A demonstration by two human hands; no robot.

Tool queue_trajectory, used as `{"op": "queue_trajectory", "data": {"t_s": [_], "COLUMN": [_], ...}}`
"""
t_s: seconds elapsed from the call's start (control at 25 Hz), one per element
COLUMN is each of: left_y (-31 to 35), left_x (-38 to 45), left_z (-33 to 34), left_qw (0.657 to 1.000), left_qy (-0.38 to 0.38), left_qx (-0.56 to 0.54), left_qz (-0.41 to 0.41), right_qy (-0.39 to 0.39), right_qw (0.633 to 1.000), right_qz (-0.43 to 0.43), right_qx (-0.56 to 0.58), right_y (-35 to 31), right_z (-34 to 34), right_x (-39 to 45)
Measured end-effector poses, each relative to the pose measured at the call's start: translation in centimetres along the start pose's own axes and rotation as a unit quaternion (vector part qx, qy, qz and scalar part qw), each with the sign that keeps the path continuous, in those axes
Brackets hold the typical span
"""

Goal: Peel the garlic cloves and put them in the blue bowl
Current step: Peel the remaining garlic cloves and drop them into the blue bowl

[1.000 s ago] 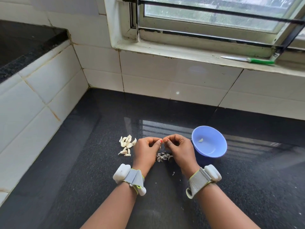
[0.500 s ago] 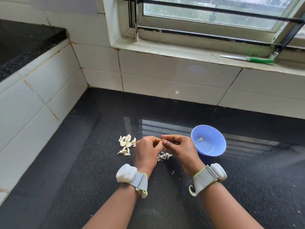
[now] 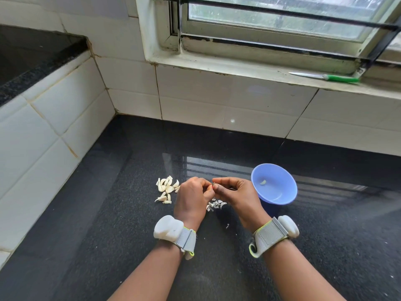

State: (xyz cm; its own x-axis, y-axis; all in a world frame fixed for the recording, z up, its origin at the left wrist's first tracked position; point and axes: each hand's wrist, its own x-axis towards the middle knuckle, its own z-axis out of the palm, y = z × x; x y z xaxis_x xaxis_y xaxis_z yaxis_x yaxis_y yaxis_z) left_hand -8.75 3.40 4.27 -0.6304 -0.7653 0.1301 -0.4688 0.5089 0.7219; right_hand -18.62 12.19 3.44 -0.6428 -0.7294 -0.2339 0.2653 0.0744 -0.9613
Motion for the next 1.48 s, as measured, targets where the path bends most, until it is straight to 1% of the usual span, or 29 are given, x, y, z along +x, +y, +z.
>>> {"op": "queue_trajectory", "data": {"t_s": [0.16, 0.28, 0.4, 0.52, 0.68, 0.76, 0.88, 0.92, 0.96, 1.04, 1.12, 1.28, 1.48], "left_y": [-0.08, 0.01, -0.17, -0.51, -0.78, -0.65, -0.38, -0.42, -0.62, -0.96, -0.90, -0.63, -0.68], "left_x": [0.17, 0.29, 0.45, 0.62, 0.83, 0.83, 0.65, 0.64, 0.70, 0.83, 0.84, 0.83, 0.65], "left_z": [-0.11, -0.26, -0.33, -0.22, -0.03, -0.03, -0.11, -0.09, 0.01, 0.20, 0.31, 0.28, 0.24], "left_qw": [0.999, 0.996, 0.988, 0.979, 0.973, 0.961, 0.933, 0.932, 0.940, 0.965, 0.978, 0.985, 0.986], "left_qy": [-0.002, -0.006, -0.026, -0.049, -0.066, -0.069, -0.076, -0.073, -0.069, -0.072, -0.071, -0.048, -0.053], "left_qx": [-0.028, -0.075, -0.125, -0.165, -0.182, -0.223, -0.298, -0.297, -0.274, -0.191, -0.132, -0.112, -0.122], "left_qz": [-0.016, -0.053, -0.090, -0.112, -0.126, -0.147, -0.189, -0.195, -0.191, -0.165, -0.148, -0.122, -0.097], "right_qy": [-0.005, -0.008, -0.010, -0.009, -0.017, -0.028, -0.038, -0.034, -0.025, -0.013, -0.007, 0.010, 0.021], "right_qw": [0.999, 0.997, 0.996, 0.995, 0.996, 0.995, 0.989, 0.987, 0.986, 0.986, 0.988, 0.996, 0.998], "right_qz": [0.012, 0.029, 0.039, 0.043, 0.040, 0.042, 0.057, 0.063, 0.068, 0.073, 0.070, 0.039, 0.032], "right_qx": [0.030, 0.067, 0.084, 0.092, 0.083, 0.089, 0.129, 0.142, 0.150, 0.152, 0.136, 0.074, 0.049], "right_y": [-0.12, -0.27, -0.31, -0.44, -0.60, -0.65, -0.75, -0.75, -0.74, -0.77, -0.75, -0.52, -0.45], "right_z": [0.00, -0.15, -0.26, -0.35, -0.49, -0.58, -0.72, -0.76, -0.78, -0.79, -0.75, -0.61, -0.63], "right_x": [0.03, -0.01, -0.02, 0.03, 0.11, 0.18, 0.28, 0.32, 0.36, 0.37, 0.36, 0.40, 0.35]}}
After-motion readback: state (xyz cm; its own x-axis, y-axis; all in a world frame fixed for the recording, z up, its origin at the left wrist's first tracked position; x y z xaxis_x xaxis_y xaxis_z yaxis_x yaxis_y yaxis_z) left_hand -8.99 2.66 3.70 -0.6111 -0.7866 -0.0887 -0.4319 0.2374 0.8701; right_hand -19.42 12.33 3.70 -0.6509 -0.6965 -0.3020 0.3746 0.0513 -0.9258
